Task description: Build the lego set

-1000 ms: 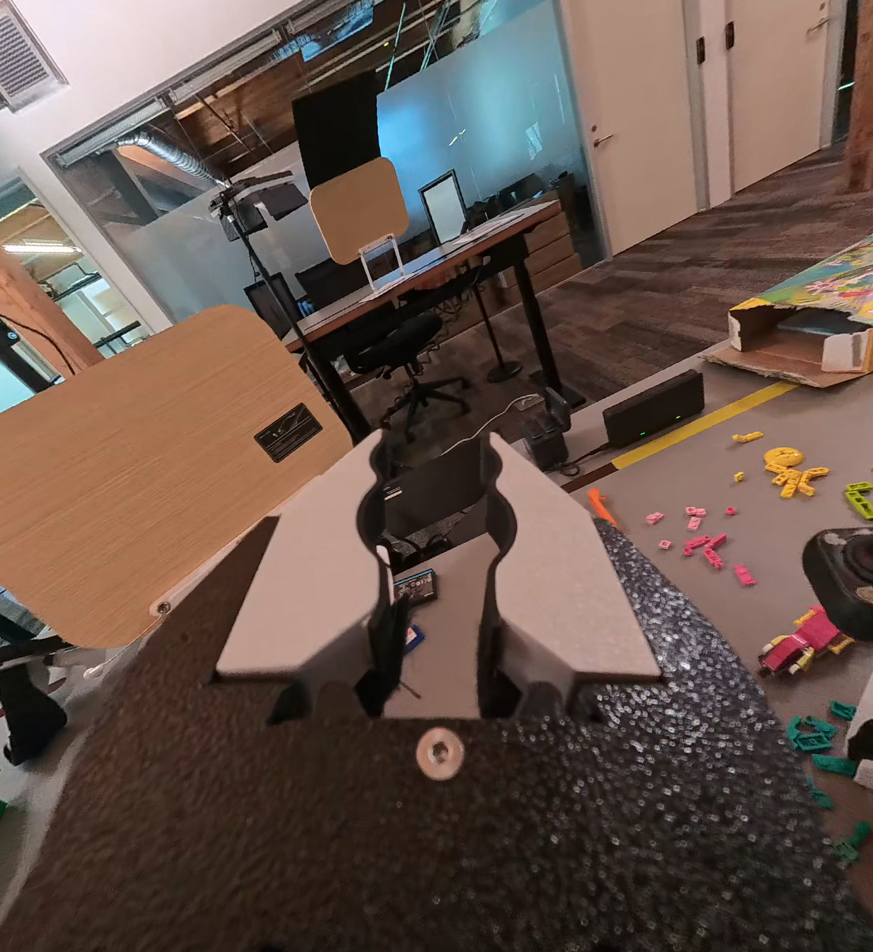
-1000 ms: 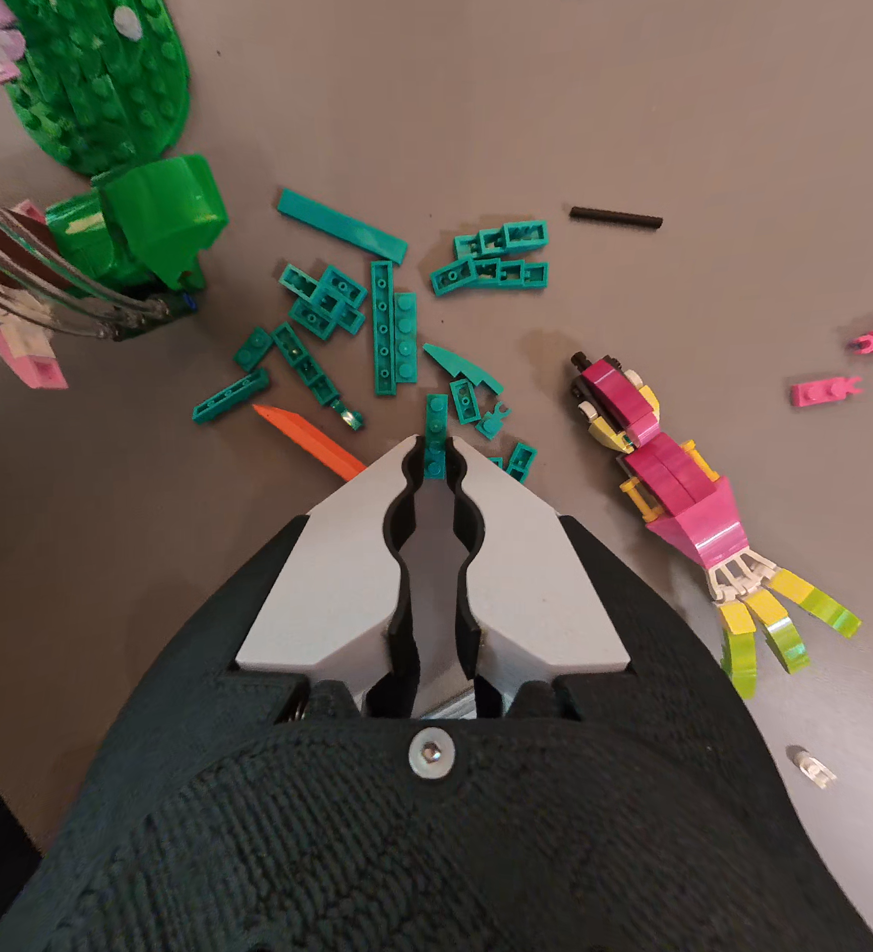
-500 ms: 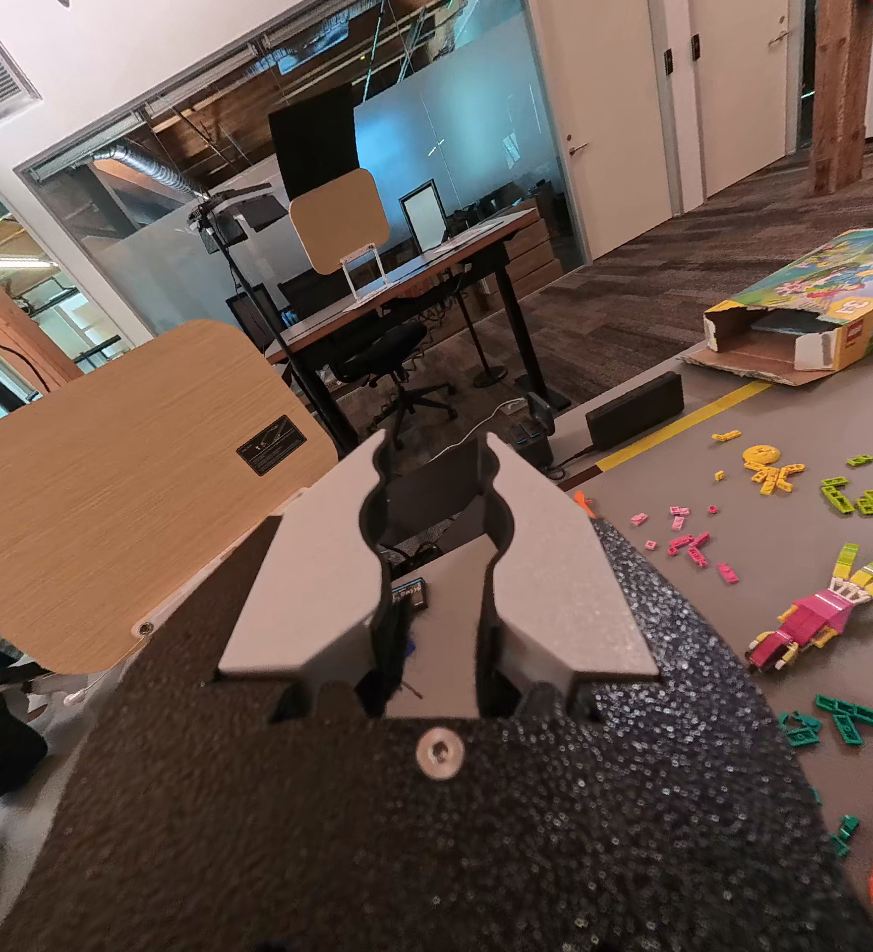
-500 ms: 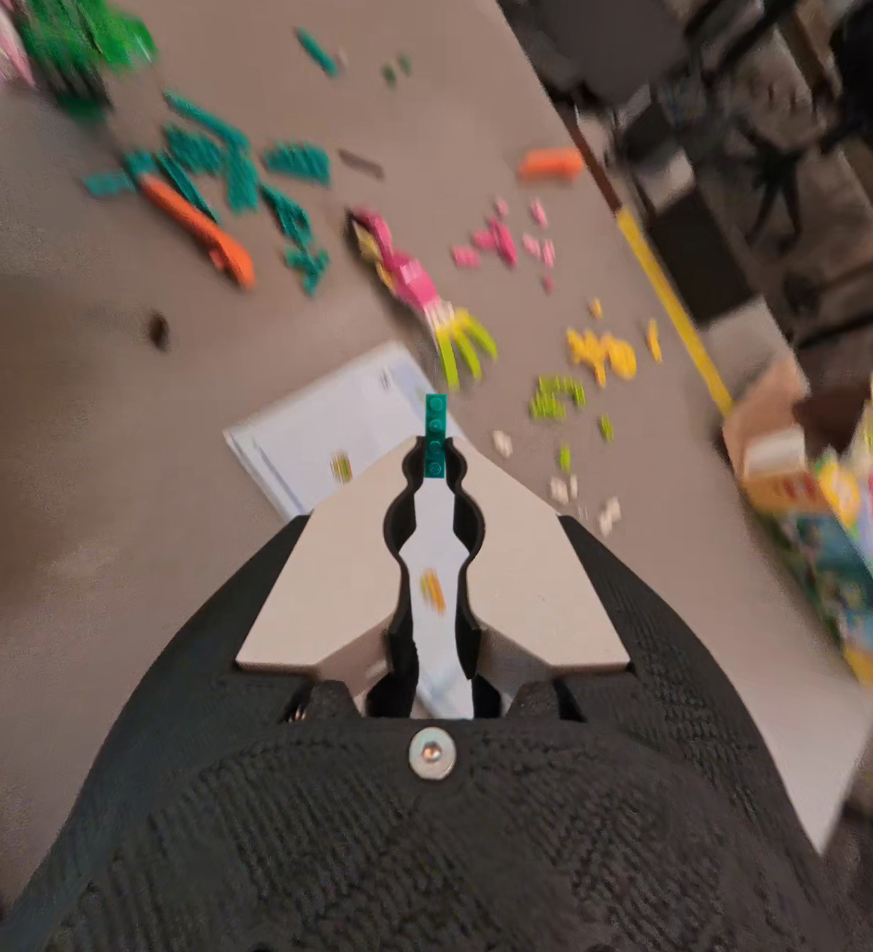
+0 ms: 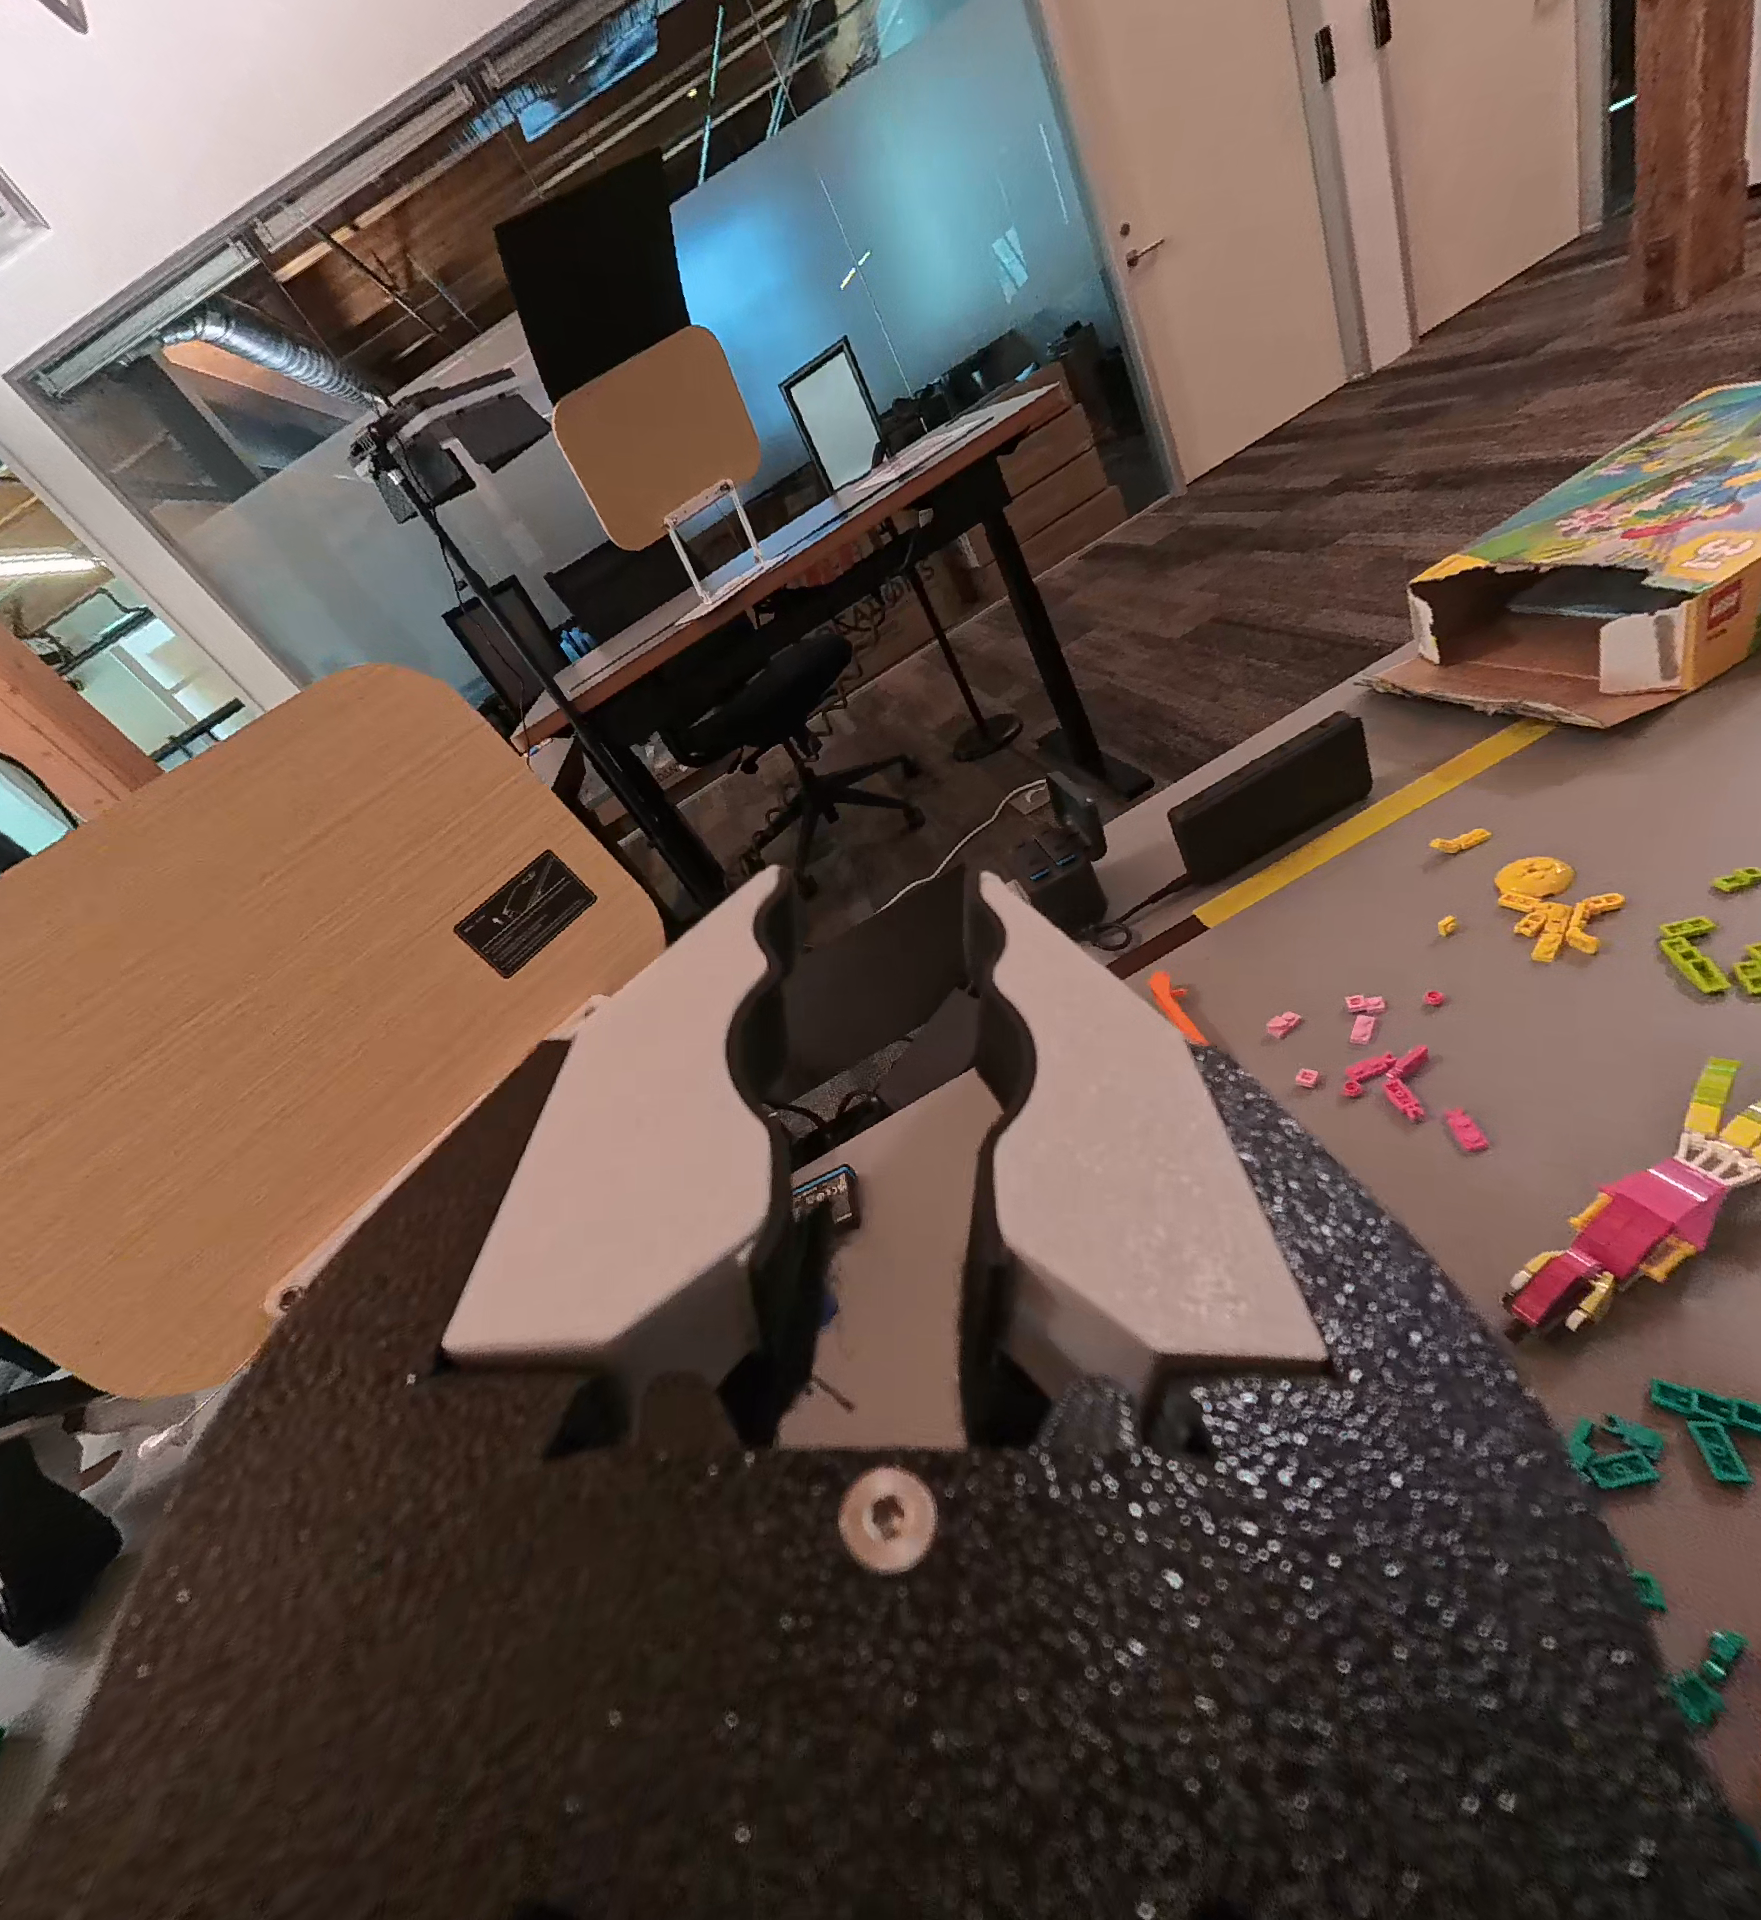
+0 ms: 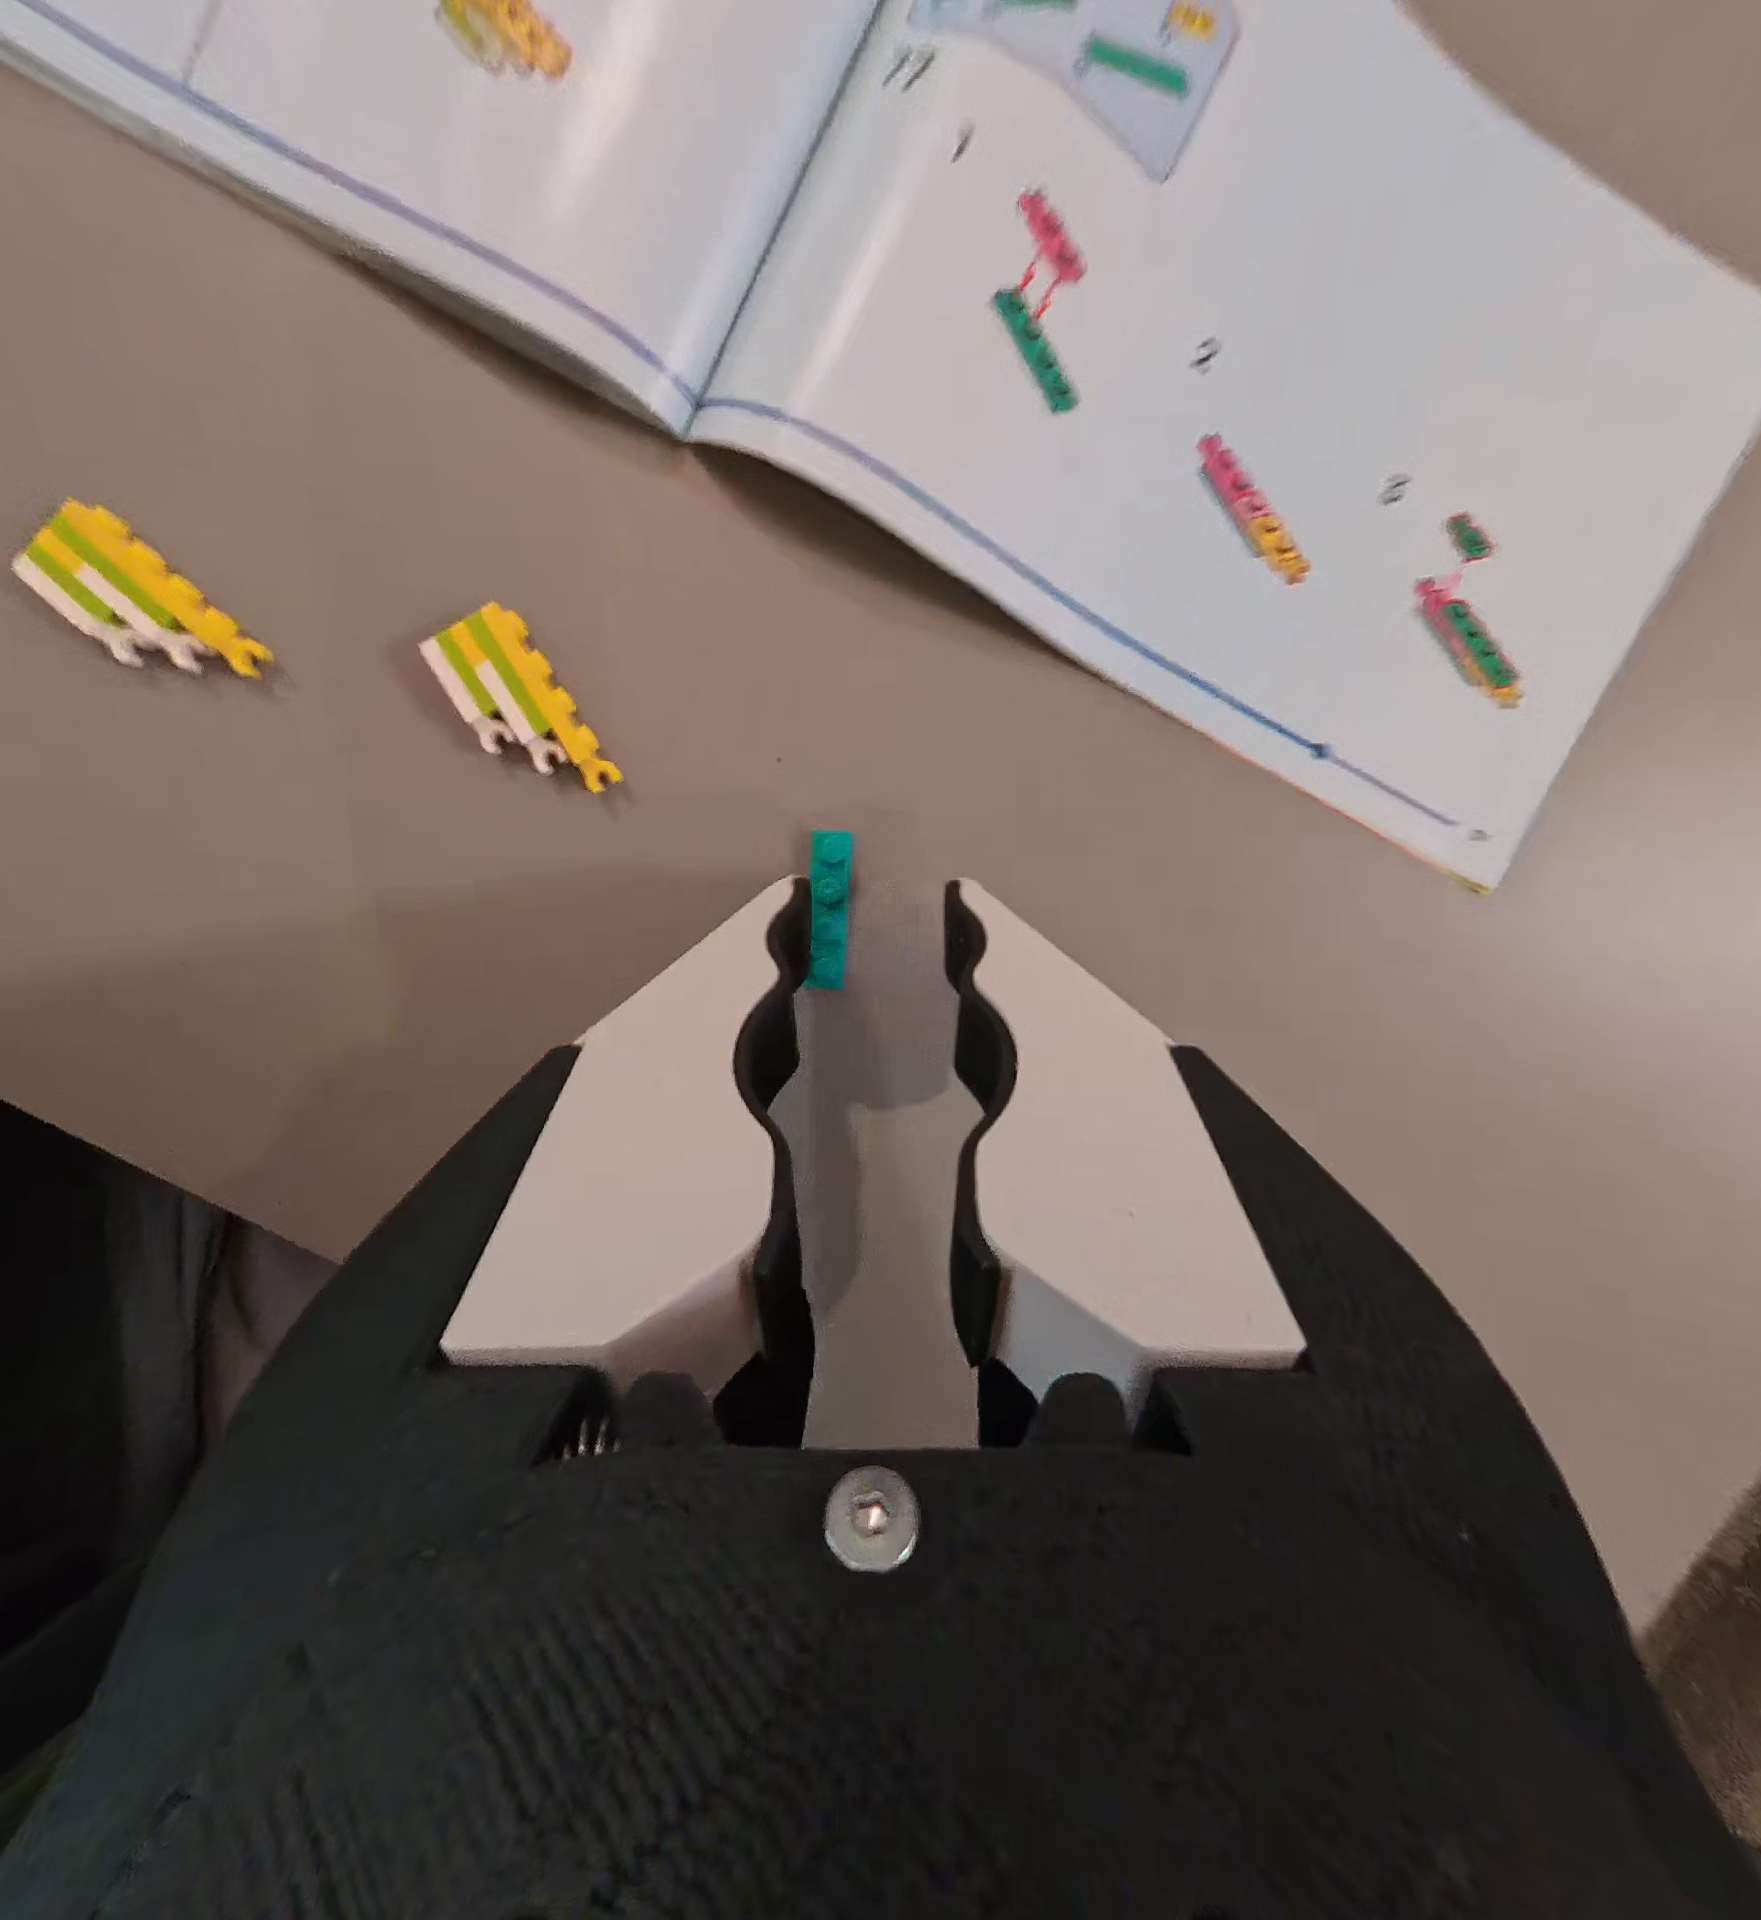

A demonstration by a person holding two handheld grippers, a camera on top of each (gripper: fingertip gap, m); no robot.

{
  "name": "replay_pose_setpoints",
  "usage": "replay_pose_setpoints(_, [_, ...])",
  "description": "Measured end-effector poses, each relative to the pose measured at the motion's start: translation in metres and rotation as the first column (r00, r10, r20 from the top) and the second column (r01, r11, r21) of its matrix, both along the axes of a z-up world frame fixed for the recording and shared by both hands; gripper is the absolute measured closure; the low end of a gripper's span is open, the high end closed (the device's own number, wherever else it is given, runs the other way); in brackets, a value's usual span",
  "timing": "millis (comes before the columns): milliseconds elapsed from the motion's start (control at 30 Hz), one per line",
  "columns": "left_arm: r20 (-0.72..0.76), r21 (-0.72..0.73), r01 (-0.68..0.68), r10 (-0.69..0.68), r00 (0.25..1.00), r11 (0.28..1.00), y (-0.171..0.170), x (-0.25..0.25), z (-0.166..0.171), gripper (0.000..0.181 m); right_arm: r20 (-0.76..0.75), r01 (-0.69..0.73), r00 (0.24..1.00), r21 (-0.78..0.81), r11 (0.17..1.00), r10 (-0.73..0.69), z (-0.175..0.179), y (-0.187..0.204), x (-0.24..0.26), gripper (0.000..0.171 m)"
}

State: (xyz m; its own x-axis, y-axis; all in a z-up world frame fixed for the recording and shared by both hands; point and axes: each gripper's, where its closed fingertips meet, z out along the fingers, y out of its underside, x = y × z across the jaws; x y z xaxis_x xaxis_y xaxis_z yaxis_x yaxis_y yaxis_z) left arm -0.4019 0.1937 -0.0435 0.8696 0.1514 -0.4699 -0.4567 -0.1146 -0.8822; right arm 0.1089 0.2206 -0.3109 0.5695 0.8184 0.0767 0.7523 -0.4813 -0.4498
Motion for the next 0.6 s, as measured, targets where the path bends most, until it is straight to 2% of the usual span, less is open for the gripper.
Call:
replay_pose_setpoints(33, [0.004,0.007,0.000,0.000,1.000,1.000,-0.001,0.000,0.001,0.152,-0.019,0.017,1.000,0.035,0.999,-0.017,0.010,0.005,0.000,0.147])
replay_pose_setpoints(133, [0.022,0.022,0.006,-0.006,1.000,1.000,-0.002,0.000,0.004,0.152,-0.185,0.044,0.983,0.139,0.989,-0.018,0.051,0.019,-0.035,0.149])
replay_pose_setpoints(200, [0.025,0.023,0.009,-0.010,1.000,1.000,-0.002,0.000,0.005,0.152,-0.377,-0.021,0.922,0.173,0.985,0.086,0.075,0.014,-0.100,0.151])
replay_pose_setpoints(267, [0.022,0.020,0.010,-0.011,1.000,1.000,-0.003,0.000,0.004,0.151,-0.470,-0.155,0.857,0.155,0.976,0.211,0.080,-0.005,-0.173,0.153])
replay_pose_setpoints(433, [0.027,0.044,0.017,-0.018,0.999,0.999,-0.008,-0.002,0.009,0.152,-0.438,-0.525,0.747,0.070,0.848,0.499,0.052,-0.056,-0.333,0.160])
replay_pose_setpoints(500, [0.035,0.052,0.020,-0.022,0.999,0.998,-0.010,-0.003,0.011,0.152,-0.367,-0.602,0.733,0.041,0.797,0.573,0.034,-0.064,-0.374,0.161])
replay_pose_setpoints(600, [0.044,0.064,0.019,-0.021,0.999,0.998,-0.014,-0.006,0.013,0.151,-0.246,-0.653,0.737,-0.018,0.757,0.630,0.007,-0.068,-0.401,0.162])
